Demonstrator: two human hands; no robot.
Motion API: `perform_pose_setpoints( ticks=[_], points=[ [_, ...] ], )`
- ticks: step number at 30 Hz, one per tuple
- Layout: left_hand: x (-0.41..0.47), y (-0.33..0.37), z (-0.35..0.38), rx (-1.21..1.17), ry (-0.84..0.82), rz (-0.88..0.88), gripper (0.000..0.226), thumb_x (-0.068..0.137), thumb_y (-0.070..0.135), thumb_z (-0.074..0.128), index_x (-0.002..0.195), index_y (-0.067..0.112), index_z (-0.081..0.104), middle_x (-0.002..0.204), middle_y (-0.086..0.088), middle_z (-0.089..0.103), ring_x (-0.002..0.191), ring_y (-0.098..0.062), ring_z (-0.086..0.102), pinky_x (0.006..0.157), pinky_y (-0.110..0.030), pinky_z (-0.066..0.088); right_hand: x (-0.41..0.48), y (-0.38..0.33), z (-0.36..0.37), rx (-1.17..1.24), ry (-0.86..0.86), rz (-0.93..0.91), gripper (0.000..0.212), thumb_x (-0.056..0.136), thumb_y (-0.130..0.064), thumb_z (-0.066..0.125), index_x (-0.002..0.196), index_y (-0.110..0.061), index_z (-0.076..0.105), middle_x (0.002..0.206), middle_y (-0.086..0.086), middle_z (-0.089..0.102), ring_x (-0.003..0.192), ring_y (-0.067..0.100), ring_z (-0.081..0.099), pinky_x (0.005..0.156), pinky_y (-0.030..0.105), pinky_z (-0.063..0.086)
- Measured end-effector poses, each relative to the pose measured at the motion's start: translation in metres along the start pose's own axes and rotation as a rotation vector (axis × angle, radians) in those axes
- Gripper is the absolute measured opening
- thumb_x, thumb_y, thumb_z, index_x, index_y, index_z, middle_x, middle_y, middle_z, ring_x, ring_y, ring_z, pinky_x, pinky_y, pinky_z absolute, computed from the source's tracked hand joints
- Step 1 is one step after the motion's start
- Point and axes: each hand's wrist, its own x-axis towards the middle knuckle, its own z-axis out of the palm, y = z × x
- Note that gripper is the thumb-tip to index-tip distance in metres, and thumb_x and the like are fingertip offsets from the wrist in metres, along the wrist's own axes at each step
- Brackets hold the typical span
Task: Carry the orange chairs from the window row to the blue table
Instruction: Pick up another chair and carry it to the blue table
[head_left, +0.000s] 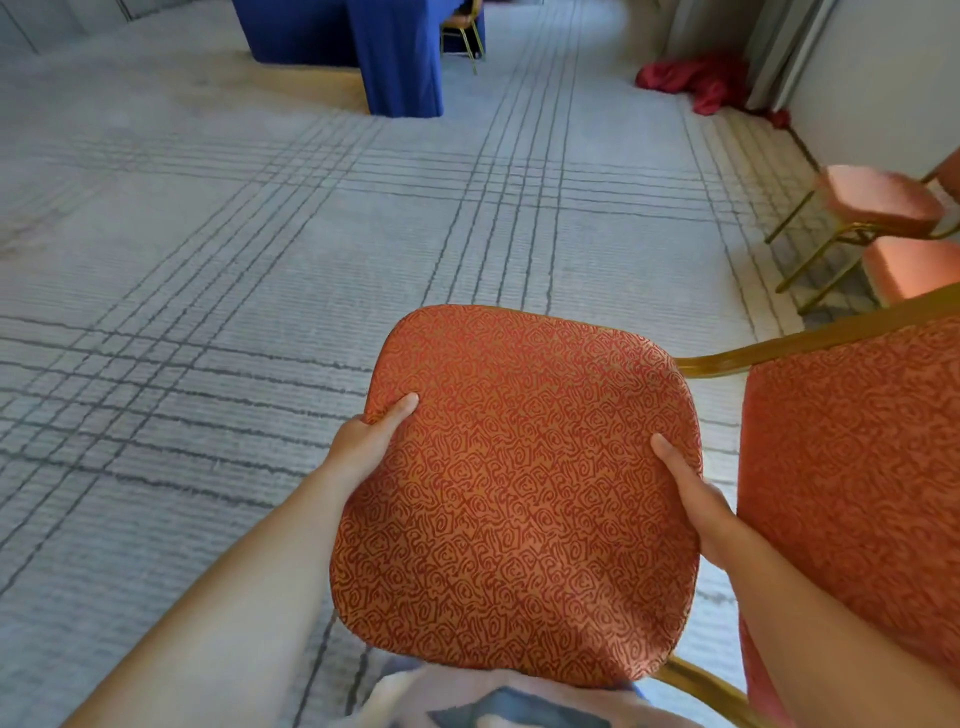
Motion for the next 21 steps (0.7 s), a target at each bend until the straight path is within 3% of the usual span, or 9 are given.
perform_pose_setpoints(
  ticks=[2,7,12,17,19,21],
  points=[
    [0.027,0.021,0.006,0.006,0.001,0.008,0.068,0.074,0.067,0.064,0.116,0.014,0.066,0.105,-0.007,0.064,0.099,-0.025,0.06,0.084,-0.028,0.042,0.031,-0.017,0.007,-0.011,-0.021,0.026,0.118,0.025,-0.086,0.078,0.123,-0.021,0.066,0.107,0.005,0.075,0.102,0.026,0.069,0.101,0.045,0.051],
    [0.102,0.066,0.017,0.014,-0.023,-0.014,0.066,0.069,0.071,0.066,0.113,0.021,0.067,0.101,-0.001,0.066,0.087,-0.019,0.06,0.082,-0.03,0.046,0.098,-0.053,0.033,0.005,-0.027,0.073,0.116,0.026,-0.085,0.079,0.123,-0.022,0.065,0.109,0.006,0.074,0.103,0.028,0.068,0.103,0.048,0.049],
    [0.2,0.109,0.039,0.043,-0.052,-0.014,0.071,0.069,0.072,0.064,0.117,0.019,0.067,0.113,-0.006,0.067,0.099,-0.024,0.062,0.088,-0.031,0.046,0.178,-0.11,0.061,0.034,-0.004,0.1,0.115,0.031,-0.083,0.08,0.126,-0.021,0.065,0.108,0.006,0.075,0.103,0.028,0.069,0.103,0.048,0.049],
    [0.32,0.179,0.05,0.043,-0.082,0.004,0.076,0.07,0.07,0.064,0.122,0.015,0.064,0.118,-0.008,0.066,0.105,-0.026,0.061,0.088,-0.032,0.045,0.265,-0.185,0.104,0.081,0.035,0.088,0.119,0.023,-0.082,0.081,0.124,-0.021,0.065,0.107,0.006,0.075,0.101,0.028,0.07,0.1,0.045,0.051],
    [0.365,0.217,0.053,0.045,-0.085,0.026,0.077,0.071,0.07,0.063,0.123,0.013,0.063,0.12,-0.01,0.065,0.108,-0.027,0.06,0.088,-0.032,0.044,0.292,-0.228,0.121,0.099,0.045,0.056,0.116,0.03,-0.083,0.08,0.127,-0.021,0.064,0.111,0.006,0.074,0.104,0.028,0.068,0.103,0.046,0.049],
    [0.406,0.256,0.058,0.061,-0.07,0.075,0.075,0.074,0.068,0.062,0.123,0.011,0.062,0.121,-0.011,0.064,0.112,-0.029,0.059,0.088,-0.032,0.042,0.316,-0.273,0.136,0.087,0.078,0.019,0.102,0.049,-0.079,0.078,0.13,-0.02,0.061,0.115,0.006,0.071,0.105,0.027,0.066,0.103,0.043,0.049]
  ],
)
